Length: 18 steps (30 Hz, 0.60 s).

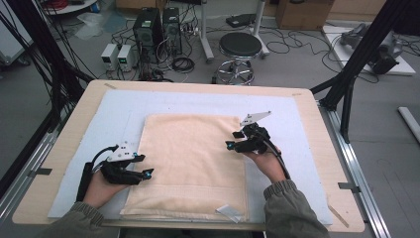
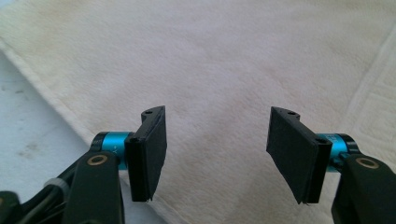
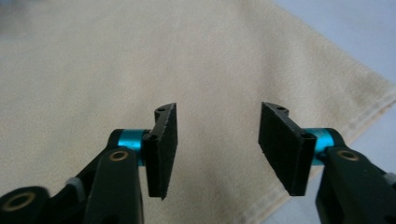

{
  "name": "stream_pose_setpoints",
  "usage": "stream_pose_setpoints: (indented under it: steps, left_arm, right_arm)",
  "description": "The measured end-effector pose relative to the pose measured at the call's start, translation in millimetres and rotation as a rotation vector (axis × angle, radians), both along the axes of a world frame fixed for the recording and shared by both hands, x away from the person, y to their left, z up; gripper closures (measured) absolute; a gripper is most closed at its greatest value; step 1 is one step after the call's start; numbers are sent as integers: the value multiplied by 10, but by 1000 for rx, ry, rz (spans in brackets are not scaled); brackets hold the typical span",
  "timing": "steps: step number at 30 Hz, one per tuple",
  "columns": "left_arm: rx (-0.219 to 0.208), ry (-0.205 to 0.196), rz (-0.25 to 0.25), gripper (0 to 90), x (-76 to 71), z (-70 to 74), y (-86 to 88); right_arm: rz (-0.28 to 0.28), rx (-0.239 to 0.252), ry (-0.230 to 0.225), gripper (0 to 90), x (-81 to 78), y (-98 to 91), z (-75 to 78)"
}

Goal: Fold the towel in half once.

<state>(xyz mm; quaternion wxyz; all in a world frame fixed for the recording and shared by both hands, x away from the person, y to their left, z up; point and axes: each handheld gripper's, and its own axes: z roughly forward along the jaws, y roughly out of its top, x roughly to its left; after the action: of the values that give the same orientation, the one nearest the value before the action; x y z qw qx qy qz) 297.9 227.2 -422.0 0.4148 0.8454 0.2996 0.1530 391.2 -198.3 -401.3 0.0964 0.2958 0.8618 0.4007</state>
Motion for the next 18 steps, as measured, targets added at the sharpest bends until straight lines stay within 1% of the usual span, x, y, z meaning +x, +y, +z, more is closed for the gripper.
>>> stream_pose_setpoints:
  steps: [1,5,8,10,12,13,15,16,17,18]
  left_arm:
    - [-8,-5,12,362,18,14,5]
    - [-39,-1,65,334,138,86,63]
    - [-57,2,97,329,230,116,105]
    - [-70,20,121,339,307,137,134]
    - [-71,29,141,355,389,170,154]
    - [-78,24,146,355,413,180,158]
    - [-85,34,152,354,481,213,150]
    - [-88,30,159,354,503,225,144]
    - [-75,38,154,353,529,241,143]
    - [-65,35,153,350,564,265,133]
  right_arm:
    - [-6,6,-5,431,-3,-9,8]
    - [-24,37,-32,361,15,-26,16]
    - [-40,44,-31,321,46,-27,-10]
    - [-46,52,-37,315,75,-28,-34]
    - [-50,58,-48,315,114,-29,-61]
    - [-56,59,-44,315,128,-30,-71]
    - [-61,60,-38,314,149,-27,-90]
    - [-56,53,-36,311,169,-31,-101]
    - [-57,53,-31,310,182,-33,-102]
    - [-58,52,-34,309,196,-40,-100]
